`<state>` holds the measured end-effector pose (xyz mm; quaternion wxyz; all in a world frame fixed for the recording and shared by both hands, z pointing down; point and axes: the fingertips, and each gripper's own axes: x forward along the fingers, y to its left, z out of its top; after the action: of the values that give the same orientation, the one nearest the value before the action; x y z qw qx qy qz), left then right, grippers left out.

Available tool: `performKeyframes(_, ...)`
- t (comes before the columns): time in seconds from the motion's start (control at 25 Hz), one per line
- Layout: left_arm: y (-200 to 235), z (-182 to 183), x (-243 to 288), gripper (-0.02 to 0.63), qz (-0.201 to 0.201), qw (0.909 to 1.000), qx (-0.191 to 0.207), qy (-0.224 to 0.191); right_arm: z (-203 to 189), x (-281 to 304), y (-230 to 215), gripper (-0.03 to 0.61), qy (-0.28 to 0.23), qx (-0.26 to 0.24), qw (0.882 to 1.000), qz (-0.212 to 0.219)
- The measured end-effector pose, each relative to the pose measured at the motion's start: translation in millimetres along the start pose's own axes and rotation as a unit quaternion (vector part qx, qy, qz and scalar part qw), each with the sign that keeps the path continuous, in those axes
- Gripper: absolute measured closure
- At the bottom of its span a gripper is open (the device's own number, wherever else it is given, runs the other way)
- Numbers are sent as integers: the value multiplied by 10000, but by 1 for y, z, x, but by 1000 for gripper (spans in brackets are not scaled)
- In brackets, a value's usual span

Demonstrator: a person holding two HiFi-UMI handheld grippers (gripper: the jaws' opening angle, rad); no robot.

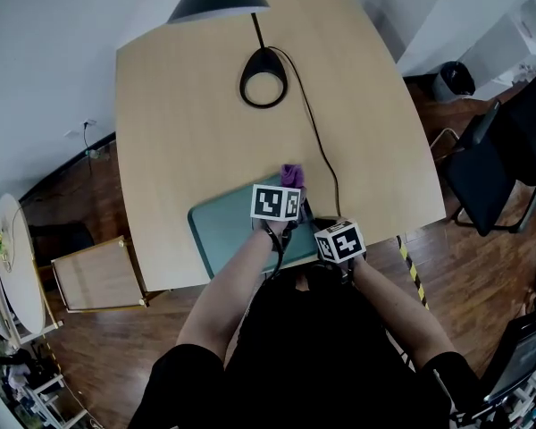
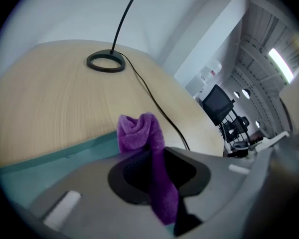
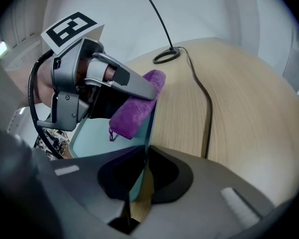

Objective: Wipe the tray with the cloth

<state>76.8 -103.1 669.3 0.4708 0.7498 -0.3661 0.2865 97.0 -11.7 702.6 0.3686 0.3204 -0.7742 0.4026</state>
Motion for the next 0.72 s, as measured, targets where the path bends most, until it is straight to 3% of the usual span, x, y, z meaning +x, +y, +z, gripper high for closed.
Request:
performKeyframes(0.12, 12, 0, -15, 514, 15, 9995, -181, -245, -3, 1, -3, 548, 58, -12, 10000, 8)
performKeyframes(0.28, 52, -16, -56, 514, 406, 9965, -450, -576, -8, 3, -11, 548, 112, -18, 9999, -57)
performKeyframes(0.52, 139, -64, -151, 514, 1122, 9801, -1254, -1053, -6, 7, -12, 548, 168, 46, 9998, -119)
performKeyframes(0.72, 196, -117, -199, 514, 1983, 9678, -1284, -866, -4, 7, -11, 549, 156, 71, 9996, -216)
